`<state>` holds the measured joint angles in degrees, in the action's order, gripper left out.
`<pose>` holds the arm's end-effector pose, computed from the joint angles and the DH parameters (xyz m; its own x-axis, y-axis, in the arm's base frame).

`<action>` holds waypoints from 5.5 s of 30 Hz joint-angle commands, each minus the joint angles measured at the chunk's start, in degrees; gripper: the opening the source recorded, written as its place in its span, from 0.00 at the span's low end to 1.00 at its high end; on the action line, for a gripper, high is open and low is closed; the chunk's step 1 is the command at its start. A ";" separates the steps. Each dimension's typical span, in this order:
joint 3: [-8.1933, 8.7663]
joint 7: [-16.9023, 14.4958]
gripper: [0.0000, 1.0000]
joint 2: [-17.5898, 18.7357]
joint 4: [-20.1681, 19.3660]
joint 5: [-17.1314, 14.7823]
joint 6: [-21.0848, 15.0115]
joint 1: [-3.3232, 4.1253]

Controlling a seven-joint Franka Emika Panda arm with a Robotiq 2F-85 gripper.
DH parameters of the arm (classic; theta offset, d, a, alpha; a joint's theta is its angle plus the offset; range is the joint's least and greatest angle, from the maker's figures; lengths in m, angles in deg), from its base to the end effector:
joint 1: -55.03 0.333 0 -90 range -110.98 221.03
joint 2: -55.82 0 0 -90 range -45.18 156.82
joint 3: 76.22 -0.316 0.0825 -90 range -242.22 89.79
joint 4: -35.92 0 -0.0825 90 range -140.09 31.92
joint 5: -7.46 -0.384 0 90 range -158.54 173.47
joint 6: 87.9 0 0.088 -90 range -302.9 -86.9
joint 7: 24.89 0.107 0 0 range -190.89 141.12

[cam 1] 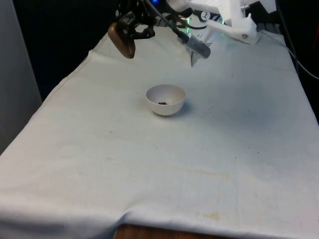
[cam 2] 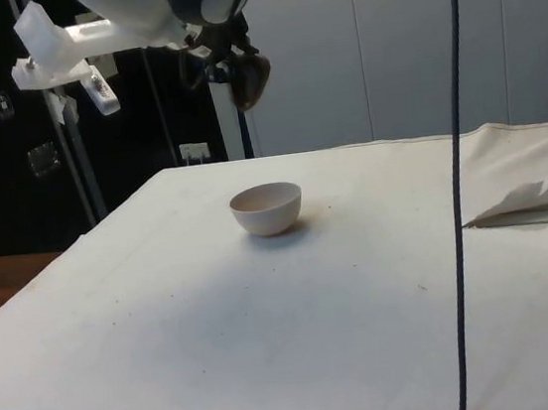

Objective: Pour the coffee beans from the cup into the bowl.

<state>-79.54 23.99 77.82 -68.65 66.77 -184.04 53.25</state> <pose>0.6041 -0.0697 0.3324 0.9396 -0.3062 0.1530 -0.2799 -0.4301 0.8583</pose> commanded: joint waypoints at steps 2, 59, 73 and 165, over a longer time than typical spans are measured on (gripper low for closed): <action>0.29 -1.20 0.04 -0.40 -0.23 -1.20 -1.78 -0.52; 3.55 -10.03 0.04 7.45 7.05 -17.36 -14.61 0.06; 3.61 -13.01 0.04 8.08 6.93 -21.14 -18.45 -0.11; 4.18 -50.71 0.04 18.16 8.08 -52.43 -41.71 -1.20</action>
<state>-74.73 -25.57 95.75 -60.63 15.31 -225.07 52.62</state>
